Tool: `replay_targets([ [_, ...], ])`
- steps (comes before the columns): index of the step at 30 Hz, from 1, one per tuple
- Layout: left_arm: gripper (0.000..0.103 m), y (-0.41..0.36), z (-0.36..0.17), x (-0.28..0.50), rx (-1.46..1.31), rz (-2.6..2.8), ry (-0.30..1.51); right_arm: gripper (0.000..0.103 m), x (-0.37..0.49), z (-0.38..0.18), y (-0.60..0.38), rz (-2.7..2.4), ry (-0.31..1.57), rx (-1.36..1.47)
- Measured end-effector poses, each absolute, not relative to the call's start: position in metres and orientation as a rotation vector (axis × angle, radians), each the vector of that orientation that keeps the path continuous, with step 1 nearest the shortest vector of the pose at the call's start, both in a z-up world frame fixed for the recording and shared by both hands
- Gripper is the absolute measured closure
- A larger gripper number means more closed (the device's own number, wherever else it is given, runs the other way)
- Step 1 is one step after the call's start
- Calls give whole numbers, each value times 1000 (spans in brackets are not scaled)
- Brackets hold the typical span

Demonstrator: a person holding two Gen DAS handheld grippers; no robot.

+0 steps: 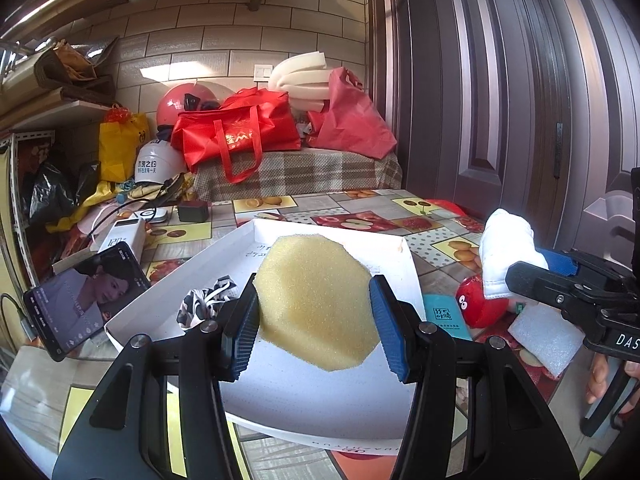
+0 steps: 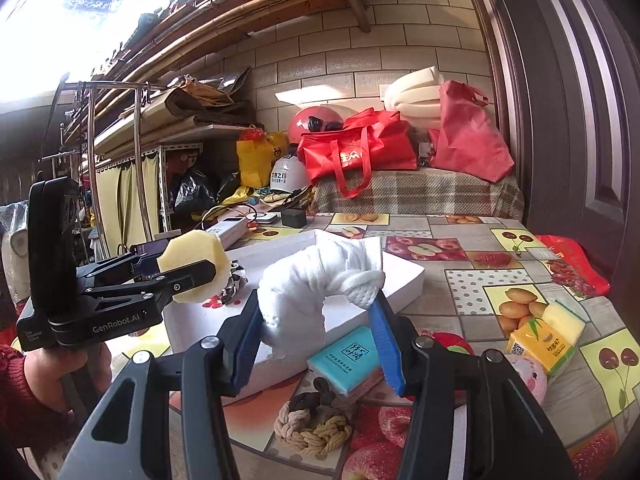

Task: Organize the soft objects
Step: 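Carry the yellow sponge in left gripper while right gripper carries the white cloth to the box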

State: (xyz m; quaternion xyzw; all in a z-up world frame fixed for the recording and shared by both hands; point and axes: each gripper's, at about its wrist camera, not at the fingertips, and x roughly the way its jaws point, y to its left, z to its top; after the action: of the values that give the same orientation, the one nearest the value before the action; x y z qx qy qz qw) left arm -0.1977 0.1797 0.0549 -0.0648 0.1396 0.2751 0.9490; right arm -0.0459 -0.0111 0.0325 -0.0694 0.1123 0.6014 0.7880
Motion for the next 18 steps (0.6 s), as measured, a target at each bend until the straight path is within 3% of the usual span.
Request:
replay_targets([
  [18,50,223,52,-189,-155,639,308,52,-58,27,41,1320,265,-216],
])
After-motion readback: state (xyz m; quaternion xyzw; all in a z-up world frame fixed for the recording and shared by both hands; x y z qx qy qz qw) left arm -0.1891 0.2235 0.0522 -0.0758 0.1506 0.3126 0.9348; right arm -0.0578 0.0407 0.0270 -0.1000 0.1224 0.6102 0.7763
